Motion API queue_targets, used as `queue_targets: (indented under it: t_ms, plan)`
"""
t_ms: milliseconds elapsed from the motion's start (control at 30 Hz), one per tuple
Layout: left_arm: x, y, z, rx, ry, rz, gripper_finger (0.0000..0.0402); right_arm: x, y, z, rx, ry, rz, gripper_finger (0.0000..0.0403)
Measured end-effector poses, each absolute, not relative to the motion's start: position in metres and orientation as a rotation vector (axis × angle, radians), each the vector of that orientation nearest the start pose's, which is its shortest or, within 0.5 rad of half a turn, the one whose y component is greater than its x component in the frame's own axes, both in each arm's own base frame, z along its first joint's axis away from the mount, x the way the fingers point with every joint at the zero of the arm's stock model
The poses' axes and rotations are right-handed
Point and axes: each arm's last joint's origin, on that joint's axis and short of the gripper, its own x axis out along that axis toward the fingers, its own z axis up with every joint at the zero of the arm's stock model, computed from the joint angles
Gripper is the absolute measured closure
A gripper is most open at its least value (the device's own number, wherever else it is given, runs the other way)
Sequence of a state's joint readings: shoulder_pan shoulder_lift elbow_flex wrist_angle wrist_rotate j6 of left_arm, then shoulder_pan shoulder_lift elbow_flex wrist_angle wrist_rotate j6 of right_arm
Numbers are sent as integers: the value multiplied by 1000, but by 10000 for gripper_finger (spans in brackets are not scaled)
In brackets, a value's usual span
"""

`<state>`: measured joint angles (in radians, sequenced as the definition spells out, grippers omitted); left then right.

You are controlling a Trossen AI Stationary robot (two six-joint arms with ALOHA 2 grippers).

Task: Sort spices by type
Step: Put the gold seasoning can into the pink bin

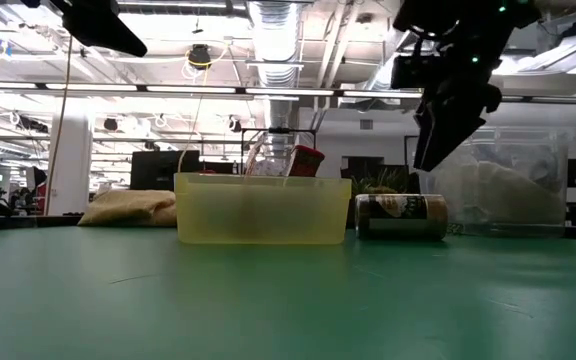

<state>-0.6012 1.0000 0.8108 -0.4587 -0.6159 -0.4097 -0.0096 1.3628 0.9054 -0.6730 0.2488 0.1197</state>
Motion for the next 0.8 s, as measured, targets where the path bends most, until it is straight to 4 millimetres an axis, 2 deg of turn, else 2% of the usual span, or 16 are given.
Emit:
queue_targets:
  t_ms: [200, 600, 800]
  plan:
    - [176, -100, 283, -28, 516, 122, 36, 263, -24, 206, -54, 1144, -280, 34]
    - [173, -99, 279, -13, 560, 136, 36, 275, -37, 160, -49, 1352, -250, 36]
    - [173, -98, 279, 14, 566, 131, 36, 278, -40, 149, -49, 1388, -222, 81]
